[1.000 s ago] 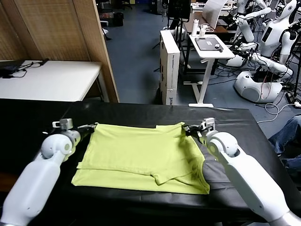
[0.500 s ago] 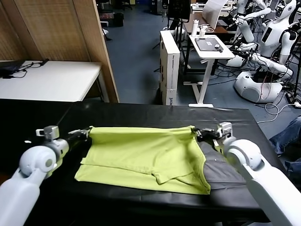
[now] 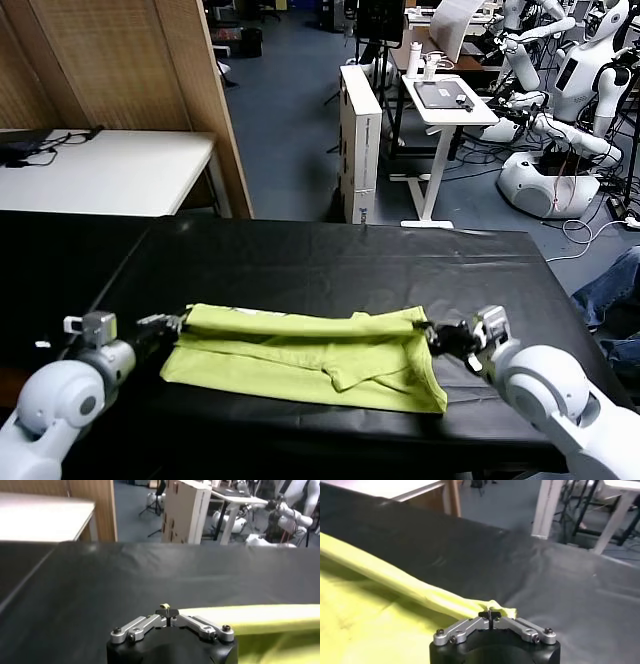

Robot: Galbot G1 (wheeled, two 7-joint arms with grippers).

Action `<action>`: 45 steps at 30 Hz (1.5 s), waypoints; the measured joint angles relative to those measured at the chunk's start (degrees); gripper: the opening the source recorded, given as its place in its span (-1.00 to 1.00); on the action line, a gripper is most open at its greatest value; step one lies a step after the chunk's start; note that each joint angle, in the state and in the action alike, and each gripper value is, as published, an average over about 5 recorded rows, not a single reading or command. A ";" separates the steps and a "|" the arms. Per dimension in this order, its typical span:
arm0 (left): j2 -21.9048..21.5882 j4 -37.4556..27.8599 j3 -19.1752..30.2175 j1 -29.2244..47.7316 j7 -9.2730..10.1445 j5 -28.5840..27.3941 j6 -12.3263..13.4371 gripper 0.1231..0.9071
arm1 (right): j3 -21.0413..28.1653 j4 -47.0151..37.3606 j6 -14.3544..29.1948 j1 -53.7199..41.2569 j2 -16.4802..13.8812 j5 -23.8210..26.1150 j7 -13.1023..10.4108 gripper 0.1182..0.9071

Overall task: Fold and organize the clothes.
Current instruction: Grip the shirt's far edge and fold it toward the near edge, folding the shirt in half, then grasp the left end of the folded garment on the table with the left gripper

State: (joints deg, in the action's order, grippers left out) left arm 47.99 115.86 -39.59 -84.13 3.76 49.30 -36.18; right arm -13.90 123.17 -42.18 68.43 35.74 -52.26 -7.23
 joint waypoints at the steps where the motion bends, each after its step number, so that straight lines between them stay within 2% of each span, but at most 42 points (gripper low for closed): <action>1: 0.18 0.05 -0.16 -0.38 -0.02 -0.13 0.00 -0.93 | 0.12 0.11 0.00 0.27 -0.04 0.03 0.00 -0.94; 7: 0.93 0.41 -0.47 -1.63 0.37 -0.82 -0.90 -0.91 | 0.72 0.52 0.00 1.04 0.13 0.16 -0.14 -0.94; 10: 1.37 0.73 -0.43 -1.92 0.68 -1.84 -1.46 -0.71 | 0.54 0.82 0.00 1.19 0.28 0.09 -0.15 -0.82; 14: 1.88 1.54 -0.71 -2.60 0.73 -2.62 -1.49 -0.13 | -0.20 1.55 0.00 1.73 0.22 -0.51 -0.11 -0.29; 18: 2.18 2.40 -1.58 -3.08 0.81 -2.71 -1.46 0.54 | -1.28 2.66 -0.01 2.49 0.02 -1.31 -0.13 0.38; 21: 2.36 2.81 -2.03 -2.67 1.02 -2.75 -1.37 0.88 | -2.68 3.66 -0.01 3.05 0.43 -1.54 -0.18 0.78; 22: 2.43 2.83 -2.02 -2.33 1.20 -2.73 -1.35 0.93 | -3.31 3.82 -0.01 3.17 0.72 -1.56 -0.20 0.87; 26: 2.93 1.94 -1.10 0.33 2.14 -2.64 -1.39 0.99 | -6.25 3.03 -0.01 2.84 2.43 -0.88 -1.05 0.99; 31: 4.00 -0.71 1.22 5.04 2.54 -2.92 -1.40 1.00 | -7.80 -0.63 -0.01 1.14 5.42 0.49 -3.14 1.00; 38: 5.56 -5.83 4.50 10.66 2.05 -3.70 -0.77 1.00 | -7.48 -5.97 1.33 -0.25 9.35 0.73 -4.36 1.00; 45: 7.04 -8.91 5.98 12.08 1.00 -4.56 -0.11 1.00 | -6.36 -9.67 3.57 -1.56 12.61 2.20 -5.00 1.00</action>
State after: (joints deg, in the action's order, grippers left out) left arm 55.02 106.94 -33.61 -72.05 4.76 44.74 -36.29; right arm -20.26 113.50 -38.62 66.87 48.36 -50.07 -12.23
